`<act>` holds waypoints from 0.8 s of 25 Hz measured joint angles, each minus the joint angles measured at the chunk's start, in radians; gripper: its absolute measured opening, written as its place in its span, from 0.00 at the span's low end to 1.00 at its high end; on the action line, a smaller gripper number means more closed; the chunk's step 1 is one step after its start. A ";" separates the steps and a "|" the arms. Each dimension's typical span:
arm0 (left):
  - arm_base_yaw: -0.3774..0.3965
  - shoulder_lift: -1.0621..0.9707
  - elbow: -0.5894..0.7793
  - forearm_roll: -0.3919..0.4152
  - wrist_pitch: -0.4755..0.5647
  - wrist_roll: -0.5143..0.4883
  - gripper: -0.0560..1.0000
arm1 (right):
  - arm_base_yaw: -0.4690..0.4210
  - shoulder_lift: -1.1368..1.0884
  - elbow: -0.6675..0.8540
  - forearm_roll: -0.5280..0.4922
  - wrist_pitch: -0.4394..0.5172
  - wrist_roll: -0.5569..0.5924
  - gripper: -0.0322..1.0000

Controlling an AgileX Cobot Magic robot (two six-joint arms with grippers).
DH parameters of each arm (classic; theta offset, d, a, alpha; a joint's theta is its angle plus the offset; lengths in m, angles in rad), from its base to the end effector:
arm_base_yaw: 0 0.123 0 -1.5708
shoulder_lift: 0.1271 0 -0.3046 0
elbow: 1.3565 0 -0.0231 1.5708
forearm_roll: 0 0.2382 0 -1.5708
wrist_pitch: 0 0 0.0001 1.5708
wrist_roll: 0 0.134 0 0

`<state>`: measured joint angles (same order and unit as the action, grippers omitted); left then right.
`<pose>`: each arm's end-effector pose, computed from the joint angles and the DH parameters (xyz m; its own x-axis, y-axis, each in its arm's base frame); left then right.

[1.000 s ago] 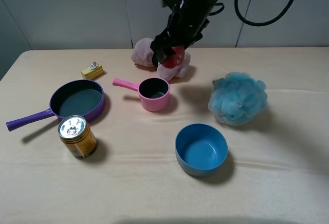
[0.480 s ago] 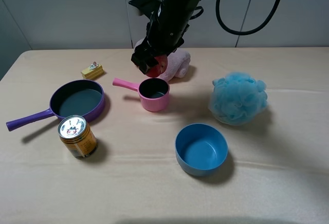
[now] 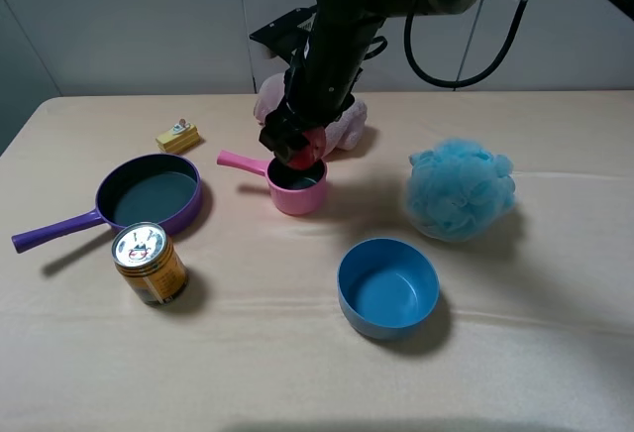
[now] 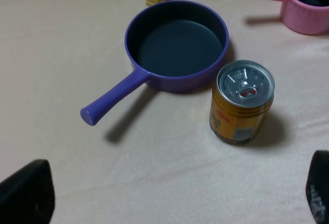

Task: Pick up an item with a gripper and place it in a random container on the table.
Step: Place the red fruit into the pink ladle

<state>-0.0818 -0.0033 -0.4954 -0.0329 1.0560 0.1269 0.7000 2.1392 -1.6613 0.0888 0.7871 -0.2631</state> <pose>0.0025 -0.0041 0.2508 -0.4367 0.1466 -0.8876 0.1563 0.9840 0.0856 0.3583 0.3128 0.1640 -0.5602 -0.7315 -0.3886 -0.7887 0.6145 -0.0198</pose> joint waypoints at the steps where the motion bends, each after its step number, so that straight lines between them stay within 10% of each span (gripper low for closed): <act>1: 0.000 0.000 0.000 0.001 0.000 0.000 0.99 | 0.000 0.000 0.008 0.000 -0.005 -0.001 0.52; 20: 0.000 0.000 0.000 0.003 0.000 0.000 0.99 | 0.000 0.000 0.019 0.001 -0.025 -0.014 0.52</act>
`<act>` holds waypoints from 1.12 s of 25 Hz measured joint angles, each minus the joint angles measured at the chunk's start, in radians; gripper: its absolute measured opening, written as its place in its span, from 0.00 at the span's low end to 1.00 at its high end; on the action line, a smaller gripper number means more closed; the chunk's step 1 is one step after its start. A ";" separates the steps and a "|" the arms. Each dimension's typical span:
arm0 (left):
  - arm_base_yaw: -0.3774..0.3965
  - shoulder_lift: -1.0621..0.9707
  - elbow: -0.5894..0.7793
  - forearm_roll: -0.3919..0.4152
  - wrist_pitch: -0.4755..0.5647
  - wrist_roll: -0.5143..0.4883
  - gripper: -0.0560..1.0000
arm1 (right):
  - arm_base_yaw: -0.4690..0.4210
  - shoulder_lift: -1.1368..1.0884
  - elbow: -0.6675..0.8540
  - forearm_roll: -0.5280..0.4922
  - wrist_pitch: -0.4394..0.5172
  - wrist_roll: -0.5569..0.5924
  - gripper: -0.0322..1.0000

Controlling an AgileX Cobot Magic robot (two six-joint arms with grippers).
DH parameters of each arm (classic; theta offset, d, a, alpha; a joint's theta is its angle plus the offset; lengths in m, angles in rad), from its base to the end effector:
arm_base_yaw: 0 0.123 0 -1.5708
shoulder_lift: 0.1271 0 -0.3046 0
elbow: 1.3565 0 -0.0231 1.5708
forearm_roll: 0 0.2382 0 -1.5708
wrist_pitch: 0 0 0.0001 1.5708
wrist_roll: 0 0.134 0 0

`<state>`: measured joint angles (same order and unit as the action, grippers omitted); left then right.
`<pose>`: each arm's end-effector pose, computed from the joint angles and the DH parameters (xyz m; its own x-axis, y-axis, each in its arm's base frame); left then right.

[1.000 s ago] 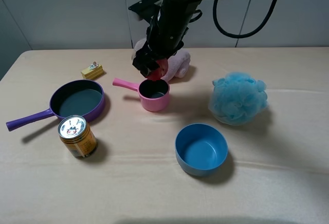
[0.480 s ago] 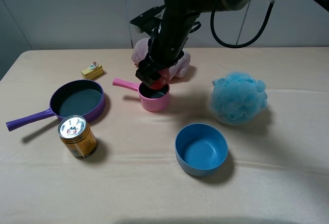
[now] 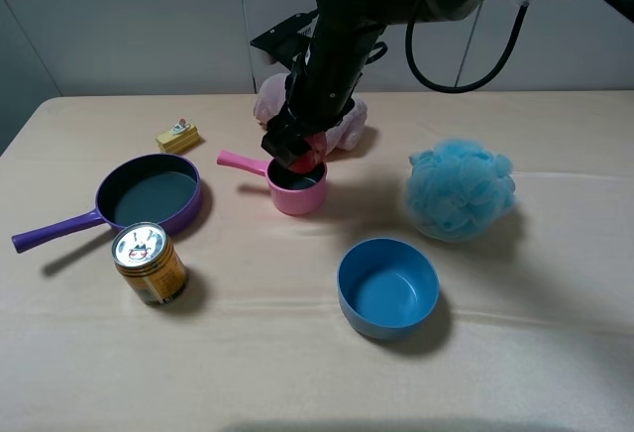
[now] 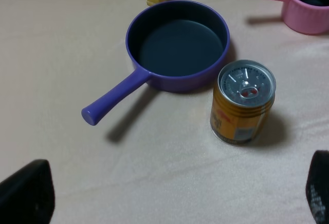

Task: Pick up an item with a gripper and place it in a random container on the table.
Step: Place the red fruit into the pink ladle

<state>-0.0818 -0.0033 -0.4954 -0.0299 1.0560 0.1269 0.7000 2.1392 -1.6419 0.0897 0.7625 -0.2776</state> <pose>0.0025 -0.0037 0.2508 -0.4367 0.1481 -0.8873 0.1547 0.9840 0.0881 0.3578 0.3123 0.1599 -0.5489 -0.7378 -0.3929 -0.7952 0.6058 -0.0265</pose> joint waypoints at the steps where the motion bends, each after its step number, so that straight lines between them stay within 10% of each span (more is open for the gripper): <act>1: 0.000 0.000 0.000 0.000 0.000 0.000 0.99 | 0.000 0.000 0.000 0.000 0.000 0.000 0.52; 28: 0.000 0.000 0.000 0.000 0.000 0.000 0.99 | 0.000 0.000 0.000 0.020 0.001 -0.001 0.70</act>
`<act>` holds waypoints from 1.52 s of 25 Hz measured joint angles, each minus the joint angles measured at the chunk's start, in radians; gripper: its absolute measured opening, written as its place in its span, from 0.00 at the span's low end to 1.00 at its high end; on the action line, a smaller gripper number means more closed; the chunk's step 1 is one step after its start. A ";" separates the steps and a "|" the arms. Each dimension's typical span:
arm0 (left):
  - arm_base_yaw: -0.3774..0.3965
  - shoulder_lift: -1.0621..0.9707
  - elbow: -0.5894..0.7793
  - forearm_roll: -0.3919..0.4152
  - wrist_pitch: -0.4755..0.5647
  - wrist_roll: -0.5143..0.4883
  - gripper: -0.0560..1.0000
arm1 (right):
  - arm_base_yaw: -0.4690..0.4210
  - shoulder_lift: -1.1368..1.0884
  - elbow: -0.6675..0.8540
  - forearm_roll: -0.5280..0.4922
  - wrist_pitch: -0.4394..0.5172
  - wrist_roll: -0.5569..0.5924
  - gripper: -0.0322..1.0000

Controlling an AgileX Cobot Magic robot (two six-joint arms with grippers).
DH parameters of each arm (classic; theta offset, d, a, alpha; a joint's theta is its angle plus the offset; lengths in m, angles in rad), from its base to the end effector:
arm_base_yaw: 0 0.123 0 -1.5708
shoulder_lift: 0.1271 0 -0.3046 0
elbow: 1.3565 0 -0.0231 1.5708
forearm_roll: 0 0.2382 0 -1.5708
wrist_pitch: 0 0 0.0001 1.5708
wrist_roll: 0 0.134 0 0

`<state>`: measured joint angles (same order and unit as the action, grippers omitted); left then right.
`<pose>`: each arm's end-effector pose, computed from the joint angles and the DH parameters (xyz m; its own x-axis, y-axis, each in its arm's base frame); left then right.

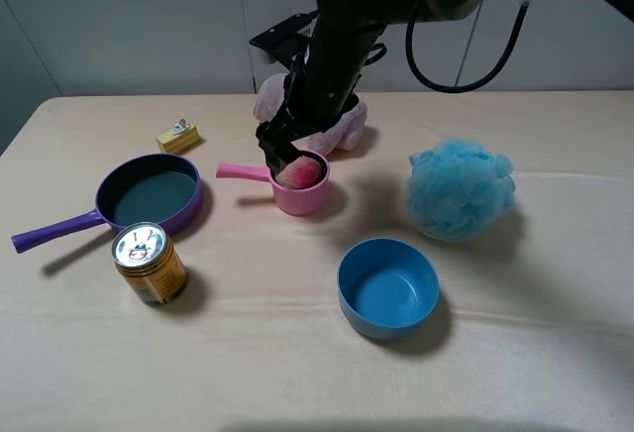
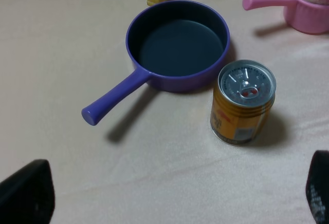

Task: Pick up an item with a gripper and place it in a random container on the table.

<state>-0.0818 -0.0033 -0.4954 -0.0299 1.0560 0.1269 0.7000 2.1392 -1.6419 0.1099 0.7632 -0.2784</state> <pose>0.0025 -0.0037 0.2508 -0.4367 0.1481 -0.8873 0.1547 0.9840 0.0881 0.3566 0.3137 0.1600 -0.5591 -0.7284 -0.3960 -0.7910 0.6118 -0.0086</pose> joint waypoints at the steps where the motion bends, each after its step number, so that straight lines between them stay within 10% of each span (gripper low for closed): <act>1: 0.000 0.000 0.000 0.000 0.000 0.000 0.99 | 0.000 0.000 0.000 0.000 0.000 0.000 0.70; 24: 0.000 0.000 0.000 0.000 0.000 0.000 0.99 | 0.000 -0.147 0.010 -0.043 0.115 -0.004 0.70; 38: 0.000 0.000 0.000 0.001 0.000 0.000 0.99 | -0.121 -0.682 0.487 -0.095 0.108 -0.010 0.70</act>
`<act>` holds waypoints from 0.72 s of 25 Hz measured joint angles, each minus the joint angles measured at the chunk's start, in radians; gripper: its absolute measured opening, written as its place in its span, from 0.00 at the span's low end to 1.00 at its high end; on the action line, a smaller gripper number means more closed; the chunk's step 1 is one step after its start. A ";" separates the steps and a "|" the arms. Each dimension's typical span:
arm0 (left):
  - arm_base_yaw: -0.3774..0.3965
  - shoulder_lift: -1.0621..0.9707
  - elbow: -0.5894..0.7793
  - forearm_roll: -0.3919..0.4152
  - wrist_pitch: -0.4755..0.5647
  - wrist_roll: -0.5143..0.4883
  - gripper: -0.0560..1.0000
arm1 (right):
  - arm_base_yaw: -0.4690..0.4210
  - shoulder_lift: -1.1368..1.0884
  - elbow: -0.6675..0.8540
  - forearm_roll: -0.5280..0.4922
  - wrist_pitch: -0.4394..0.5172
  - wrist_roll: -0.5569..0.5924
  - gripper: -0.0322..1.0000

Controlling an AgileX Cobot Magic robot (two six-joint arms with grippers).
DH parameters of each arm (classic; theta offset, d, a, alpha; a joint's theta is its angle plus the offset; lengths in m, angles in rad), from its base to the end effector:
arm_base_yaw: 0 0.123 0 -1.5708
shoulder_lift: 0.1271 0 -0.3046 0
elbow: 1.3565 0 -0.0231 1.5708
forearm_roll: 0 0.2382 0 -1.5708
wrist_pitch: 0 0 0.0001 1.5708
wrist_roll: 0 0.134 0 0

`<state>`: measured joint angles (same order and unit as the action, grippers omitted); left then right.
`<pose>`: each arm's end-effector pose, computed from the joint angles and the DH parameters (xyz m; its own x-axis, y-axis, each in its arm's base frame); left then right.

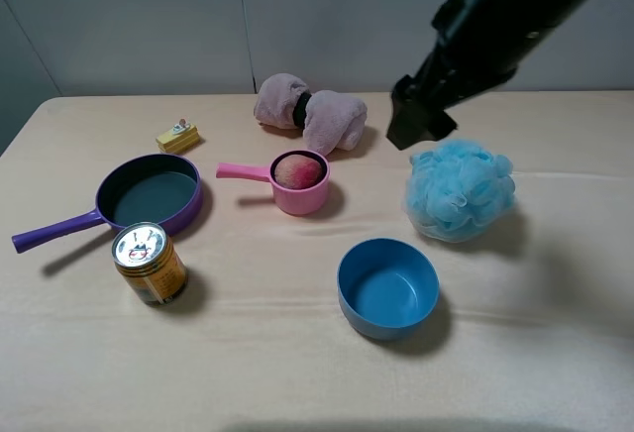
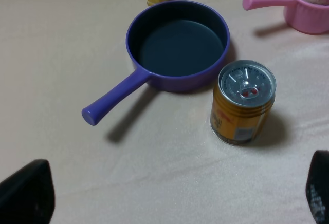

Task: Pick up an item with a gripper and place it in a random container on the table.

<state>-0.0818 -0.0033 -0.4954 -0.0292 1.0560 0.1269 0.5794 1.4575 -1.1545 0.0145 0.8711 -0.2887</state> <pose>0.0025 -0.0036 0.2508 -0.4367 0.1484 -0.8873 0.1543 0.9840 0.0887 0.2536 0.1677 0.2805 -0.5598 -0.6958 -0.4499 -0.7347 0.6679 -0.1189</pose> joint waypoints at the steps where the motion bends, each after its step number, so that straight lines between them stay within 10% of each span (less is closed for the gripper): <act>1: 0.000 0.000 0.000 0.000 0.000 0.000 0.99 | -0.019 -0.047 0.040 -0.003 -0.001 -0.001 0.70; 18: 0.000 0.000 0.000 0.000 0.000 0.000 0.99 | -0.369 -0.707 0.443 -0.026 -0.033 -0.001 0.70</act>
<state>-0.0818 -0.0033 -0.4954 -0.0292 1.0560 0.1269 0.2102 0.7502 -0.7113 -0.0114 0.8381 -0.2894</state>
